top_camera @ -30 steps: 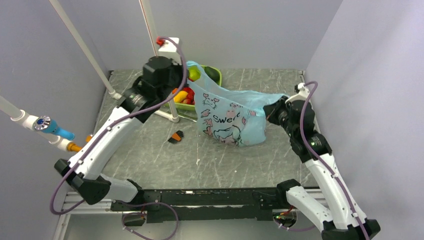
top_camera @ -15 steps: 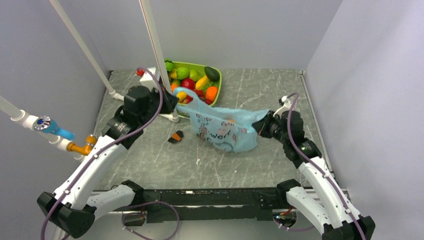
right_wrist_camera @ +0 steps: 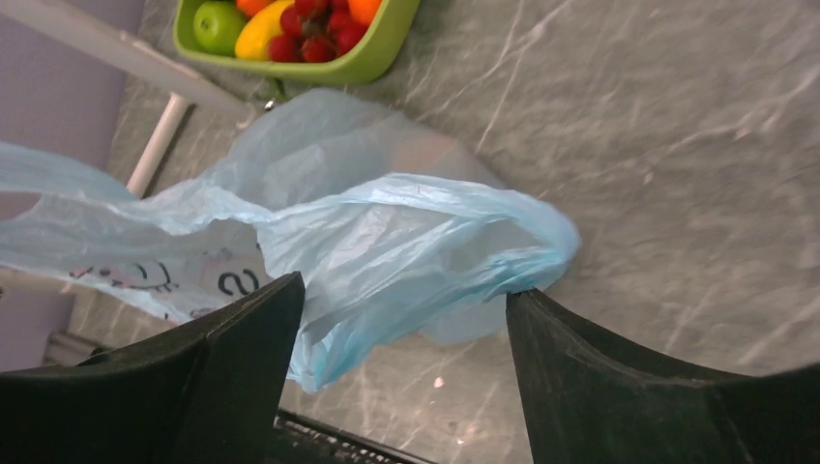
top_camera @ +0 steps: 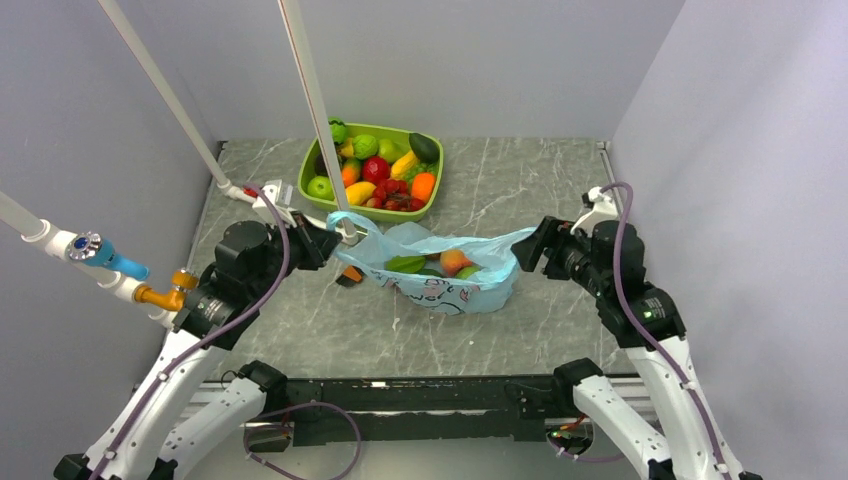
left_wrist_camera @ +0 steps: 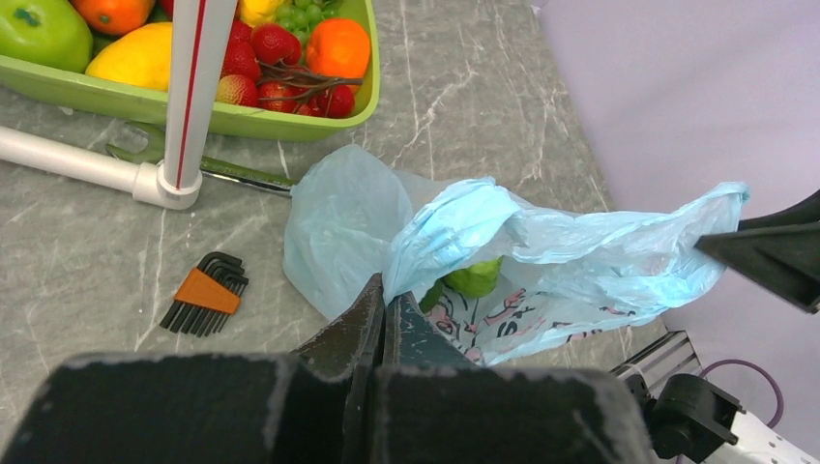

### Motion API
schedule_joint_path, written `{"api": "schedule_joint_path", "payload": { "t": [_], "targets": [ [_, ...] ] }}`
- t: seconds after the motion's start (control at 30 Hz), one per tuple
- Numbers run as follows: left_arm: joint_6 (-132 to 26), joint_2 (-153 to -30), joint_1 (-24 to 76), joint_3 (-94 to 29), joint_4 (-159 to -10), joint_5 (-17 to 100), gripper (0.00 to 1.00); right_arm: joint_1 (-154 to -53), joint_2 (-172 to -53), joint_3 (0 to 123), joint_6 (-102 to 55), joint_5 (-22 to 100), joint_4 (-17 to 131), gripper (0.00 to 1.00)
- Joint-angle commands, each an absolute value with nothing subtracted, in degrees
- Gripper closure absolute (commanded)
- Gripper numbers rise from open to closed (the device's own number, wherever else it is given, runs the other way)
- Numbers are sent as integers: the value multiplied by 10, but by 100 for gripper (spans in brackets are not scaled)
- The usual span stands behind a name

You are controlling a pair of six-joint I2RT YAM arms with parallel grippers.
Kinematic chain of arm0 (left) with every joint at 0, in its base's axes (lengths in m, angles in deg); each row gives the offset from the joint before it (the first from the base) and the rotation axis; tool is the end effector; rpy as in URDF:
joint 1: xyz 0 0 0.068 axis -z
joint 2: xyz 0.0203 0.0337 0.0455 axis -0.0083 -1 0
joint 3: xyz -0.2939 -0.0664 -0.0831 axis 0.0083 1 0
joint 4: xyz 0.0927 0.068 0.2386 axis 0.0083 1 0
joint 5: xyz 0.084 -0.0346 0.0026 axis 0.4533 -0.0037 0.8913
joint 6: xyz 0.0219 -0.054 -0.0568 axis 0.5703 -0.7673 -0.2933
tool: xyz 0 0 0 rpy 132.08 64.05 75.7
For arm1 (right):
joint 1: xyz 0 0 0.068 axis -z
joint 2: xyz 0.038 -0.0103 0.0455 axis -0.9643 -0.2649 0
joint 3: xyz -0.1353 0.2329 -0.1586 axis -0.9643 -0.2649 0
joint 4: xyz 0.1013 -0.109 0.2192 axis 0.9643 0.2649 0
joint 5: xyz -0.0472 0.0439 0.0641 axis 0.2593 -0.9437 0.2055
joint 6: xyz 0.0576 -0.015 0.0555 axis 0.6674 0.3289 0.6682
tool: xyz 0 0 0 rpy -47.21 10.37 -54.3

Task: Take the fake fruits out of the plastic bag
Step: Untie the plastic bag at the center of the board, then adjust the plastic bag at the center of the board.

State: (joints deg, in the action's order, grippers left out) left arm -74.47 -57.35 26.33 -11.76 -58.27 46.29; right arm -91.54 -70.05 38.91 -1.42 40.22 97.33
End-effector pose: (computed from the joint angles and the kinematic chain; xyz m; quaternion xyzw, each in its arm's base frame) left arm 0.1468 -0.0790 0.3812 -0.0274 0.7889 -0.3280 0.5189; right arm 0.1288 0.0478 0.3590 0.0561 0.8481 0.2489 0.4644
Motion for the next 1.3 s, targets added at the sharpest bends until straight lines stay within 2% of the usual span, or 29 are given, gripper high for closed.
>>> {"api": "schedule_joint_path", "payload": {
  "t": [0.0, 0.07, 0.13, 0.33, 0.4, 0.5, 0.6, 0.73, 0.9, 1.03, 1.13, 1.27],
  "targets": [
    [-734, -561, 261, -122, -567, 464, 100, -913, -720, 475, -84, 496, 1040, 18],
    [-735, -555, 261, -114, -568, 462, 100, -913, -737, 504, -109, 513, 1050, 9],
    [-738, -547, 262, -104, -569, 463, 100, -913, -778, 536, -148, 479, 1058, 1],
    [-758, -526, 261, -78, -576, 461, 100, -939, -867, 621, -206, 326, 1048, 0],
    [-765, -523, 261, -74, -578, 454, 100, -982, -874, 620, -212, 288, 1010, 0],
    [-772, -519, 261, -71, -573, 450, 100, -1089, -917, 635, -231, 294, 993, 0],
    [-775, -513, 262, -69, -571, 447, 100, -1191, -982, 658, -257, 371, 1014, 0],
    [-775, -511, 262, -68, -567, 445, 100, -1290, -1062, 678, -278, 553, 1032, 0],
    [-772, -511, 261, -70, -558, 443, 100, -1317, -1123, 695, -280, 703, 1027, 0],
    [-768, -508, 261, -73, -550, 446, 100, -1320, -1144, 692, -295, 735, 1043, 1],
    [-764, -505, 262, -76, -544, 448, 100, -1324, -1147, 670, -319, 730, 1038, 7],
    [-755, -504, 262, -80, -535, 454, 100, -1324, -1141, 650, -302, 783, 1012, 33]
  ]
}}
